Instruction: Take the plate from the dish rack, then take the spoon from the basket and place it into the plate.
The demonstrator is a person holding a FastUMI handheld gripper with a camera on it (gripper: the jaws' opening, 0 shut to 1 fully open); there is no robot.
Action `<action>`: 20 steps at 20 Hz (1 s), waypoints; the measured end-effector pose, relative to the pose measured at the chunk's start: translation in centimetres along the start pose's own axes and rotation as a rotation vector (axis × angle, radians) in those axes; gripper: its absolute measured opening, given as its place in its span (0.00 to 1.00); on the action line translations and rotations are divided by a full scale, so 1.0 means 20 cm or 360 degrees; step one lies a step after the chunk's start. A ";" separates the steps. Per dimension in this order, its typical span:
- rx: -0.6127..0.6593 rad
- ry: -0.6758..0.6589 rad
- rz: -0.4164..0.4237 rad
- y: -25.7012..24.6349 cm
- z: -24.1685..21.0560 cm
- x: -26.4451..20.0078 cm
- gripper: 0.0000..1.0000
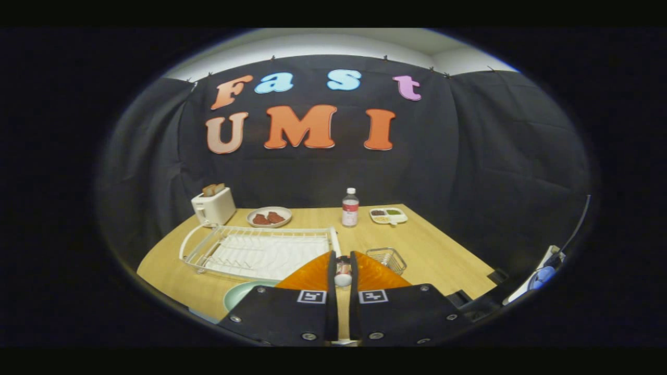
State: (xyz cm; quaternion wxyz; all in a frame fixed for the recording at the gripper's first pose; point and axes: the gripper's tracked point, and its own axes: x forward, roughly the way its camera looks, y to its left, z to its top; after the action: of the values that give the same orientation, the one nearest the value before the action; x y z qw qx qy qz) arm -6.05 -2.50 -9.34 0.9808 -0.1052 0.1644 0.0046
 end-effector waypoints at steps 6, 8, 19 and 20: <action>-0.0006 0.0039 0.0197 0.31 -0.08 -0.14 0.08; -0.0014 0.0055 0.0263 0.40 -0.12 -0.18 0.08; -0.0130 0.0232 0.0515 0.66 -0.43 -0.08 0.08; -0.0148 0.0258 0.0524 0.66 -0.48 -0.04 0.08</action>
State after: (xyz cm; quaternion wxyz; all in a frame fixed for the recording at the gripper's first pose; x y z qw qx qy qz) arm -10.50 8.51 -20.58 0.9444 -0.1223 0.2574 0.1641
